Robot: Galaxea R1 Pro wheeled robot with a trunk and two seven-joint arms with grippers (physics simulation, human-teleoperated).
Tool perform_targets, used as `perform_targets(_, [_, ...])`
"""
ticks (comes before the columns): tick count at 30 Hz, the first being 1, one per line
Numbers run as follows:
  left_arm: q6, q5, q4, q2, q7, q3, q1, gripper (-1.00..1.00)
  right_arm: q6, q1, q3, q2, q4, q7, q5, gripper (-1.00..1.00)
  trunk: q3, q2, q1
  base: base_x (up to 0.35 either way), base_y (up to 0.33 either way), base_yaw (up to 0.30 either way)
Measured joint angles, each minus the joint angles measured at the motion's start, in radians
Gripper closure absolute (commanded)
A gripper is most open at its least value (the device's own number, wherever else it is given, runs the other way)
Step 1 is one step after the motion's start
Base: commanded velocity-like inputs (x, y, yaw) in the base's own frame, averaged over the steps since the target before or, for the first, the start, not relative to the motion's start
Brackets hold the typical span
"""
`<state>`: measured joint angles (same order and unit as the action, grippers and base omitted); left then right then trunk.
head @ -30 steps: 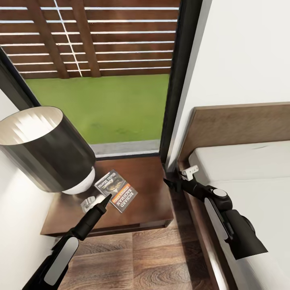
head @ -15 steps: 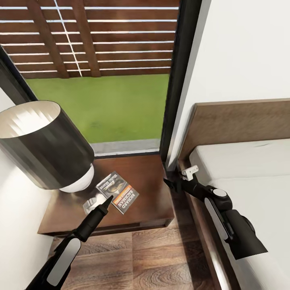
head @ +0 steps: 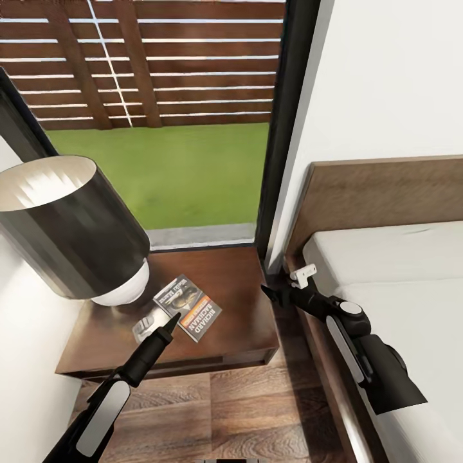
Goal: In the bedroom, move the book from the bed onto either nightstand, and place the two sandals side by side next to the bed.
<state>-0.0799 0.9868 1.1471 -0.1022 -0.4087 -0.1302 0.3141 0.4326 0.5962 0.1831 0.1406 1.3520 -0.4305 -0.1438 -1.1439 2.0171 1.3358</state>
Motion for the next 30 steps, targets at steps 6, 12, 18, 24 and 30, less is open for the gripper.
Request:
perform_targets(6, [0.0,0.001,-0.002,0.0,0.0,0.0,0.0,1.0,0.0,0.0,0.0,0.0,0.0,0.001,0.001,-1.0,-0.009,0.042,0.023,0.0,0.0,0.0])
perform_targets(12, [0.0,0.011,-0.003,0.0,0.0,0.001,0.0,1.0,0.0,0.0,0.0,0.0,0.0,0.0,0.001,-1.0,-0.007,0.056,0.031,0.0,0.0,0.0])
perform_targets(18, [0.0,0.055,-0.003,0.0,0.0,0.0,0.0,1.0,0.0,0.0,0.0,0.001,0.0,0.0,0.001,-1.0,-0.005,0.056,0.031,0.024,-0.003,0.0])
perform_targets(24, [0.0,0.059,-0.005,0.0,0.0,0.0,0.0,1.0,0.0,0.0,0.0,0.001,0.0,-0.001,0.001,-1.0,-0.005,0.056,0.03,0.23,-0.074,0.0])
perform_targets(30, [0.0,0.06,-0.007,0.0,0.0,0.0,0.0,1.0,0.0,0.0,0.0,0.001,0.0,-0.001,0.001,-1.0,-0.005,0.056,0.031,0.115,-0.016,0.0])
